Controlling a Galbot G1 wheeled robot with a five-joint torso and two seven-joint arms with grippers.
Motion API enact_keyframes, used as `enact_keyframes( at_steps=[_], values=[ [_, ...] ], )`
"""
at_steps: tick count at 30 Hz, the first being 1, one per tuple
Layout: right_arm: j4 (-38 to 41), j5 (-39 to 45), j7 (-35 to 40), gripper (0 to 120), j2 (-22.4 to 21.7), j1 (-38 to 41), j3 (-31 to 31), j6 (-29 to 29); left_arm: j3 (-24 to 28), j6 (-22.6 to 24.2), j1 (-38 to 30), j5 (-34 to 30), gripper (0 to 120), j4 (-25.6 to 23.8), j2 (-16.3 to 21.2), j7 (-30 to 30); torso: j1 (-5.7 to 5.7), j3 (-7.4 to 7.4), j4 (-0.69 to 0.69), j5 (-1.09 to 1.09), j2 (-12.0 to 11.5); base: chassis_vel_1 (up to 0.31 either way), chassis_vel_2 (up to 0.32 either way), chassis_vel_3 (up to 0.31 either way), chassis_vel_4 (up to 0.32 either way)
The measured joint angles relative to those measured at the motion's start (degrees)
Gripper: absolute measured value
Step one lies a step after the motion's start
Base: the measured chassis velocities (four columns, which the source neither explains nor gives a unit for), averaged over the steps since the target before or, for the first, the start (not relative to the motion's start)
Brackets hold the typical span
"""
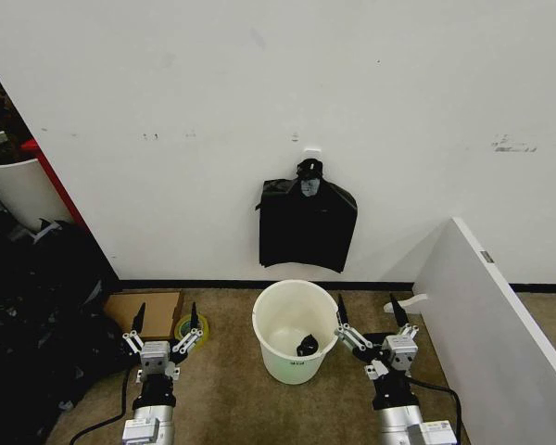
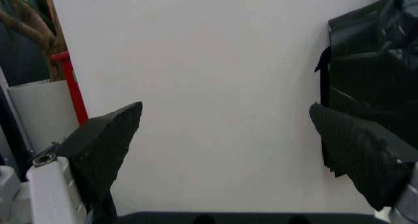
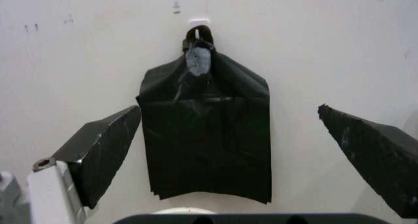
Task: Place the garbage bag over the trash bin.
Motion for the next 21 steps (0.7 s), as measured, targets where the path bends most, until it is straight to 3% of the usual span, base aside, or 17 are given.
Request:
enact_keyframes(
  at_steps=[15, 21],
  values=[
    [-3.0, 3.3, 0.1, 100, -3.9, 3.1, -0.5, -0.3, -0.1, 0.3, 0.1, -0.5, 100, 0.9, -1.6, -0.2, 0.0, 0.0, -0.01, 0.0, 0.0, 0.0, 0.0, 0.0, 0.0],
    [-5.9, 7.7, -0.2, 100, -7.7, 7.7, -1.3, -1.8, -0.1, 0.1, -0.1, -0.6, 100, 0.8, -0.9, 0.0, 0.0, 0.0, 0.01, 0.01, 0.0, 0.0, 0.0, 0.0, 0.0]
  ],
)
